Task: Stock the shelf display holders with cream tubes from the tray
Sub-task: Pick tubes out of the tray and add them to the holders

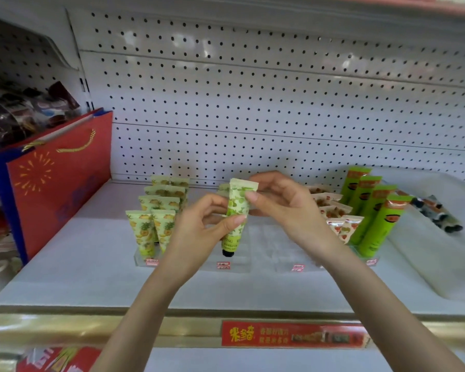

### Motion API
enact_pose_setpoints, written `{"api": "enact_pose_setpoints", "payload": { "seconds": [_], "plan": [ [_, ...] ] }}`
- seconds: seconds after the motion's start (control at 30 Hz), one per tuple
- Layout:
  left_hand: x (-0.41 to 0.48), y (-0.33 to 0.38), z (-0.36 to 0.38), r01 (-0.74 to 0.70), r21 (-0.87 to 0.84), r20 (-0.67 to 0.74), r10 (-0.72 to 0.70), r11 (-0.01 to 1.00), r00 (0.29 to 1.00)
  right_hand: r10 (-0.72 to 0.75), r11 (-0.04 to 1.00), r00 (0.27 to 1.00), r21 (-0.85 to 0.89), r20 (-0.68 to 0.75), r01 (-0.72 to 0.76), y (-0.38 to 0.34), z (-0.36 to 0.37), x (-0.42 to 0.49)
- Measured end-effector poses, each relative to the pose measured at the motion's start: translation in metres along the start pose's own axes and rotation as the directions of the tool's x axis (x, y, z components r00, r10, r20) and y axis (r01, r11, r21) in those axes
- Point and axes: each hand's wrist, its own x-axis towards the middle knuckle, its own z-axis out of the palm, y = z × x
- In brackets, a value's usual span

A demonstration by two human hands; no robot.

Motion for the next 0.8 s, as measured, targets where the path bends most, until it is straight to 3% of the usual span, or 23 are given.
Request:
{"api": "enact_pose_setpoints", "payload": {
  "seconds": [0.4,0.53,0.6,0.67,0.73,0.8],
  "plan": [
    [0.001,-0.003,0.01,-0.053,0.084,0.068,0.048,0.995,0.997,0.096,0.992,0.995,0.077,-0.01,-0.095,0.005,-0.009,-0.004],
    [-0.006,-0.002,0.0,-0.036,0.286,0.053,0.022,0.958,0.998,0.082,0.996,0.996,0.027,-0.039,-0.081,0.011,-0.013,0.004],
    [-0.011,-0.007,-0.006,-0.077,0.527,0.081,0.04,0.846,0.996,0.055,0.997,0.996,-0.046,-0.073,-0.058,0.016,-0.017,0.01],
    [-0.017,-0.014,-0.01,-0.137,0.759,0.141,0.045,0.636,0.989,0.04,0.99,0.994,-0.133,-0.106,-0.054,0.026,-0.02,0.016],
    [-0.023,-0.021,-0.01,-0.199,0.862,0.191,0.065,0.467,0.979,0.044,0.98,0.99,-0.189,-0.136,-0.069,0.038,-0.022,0.022],
    [-0.028,-0.026,-0.008,-0.244,0.881,0.228,0.089,0.405,0.97,0.051,0.975,0.986,-0.205,-0.159,-0.083,0.051,-0.022,0.027]
  ]
}}
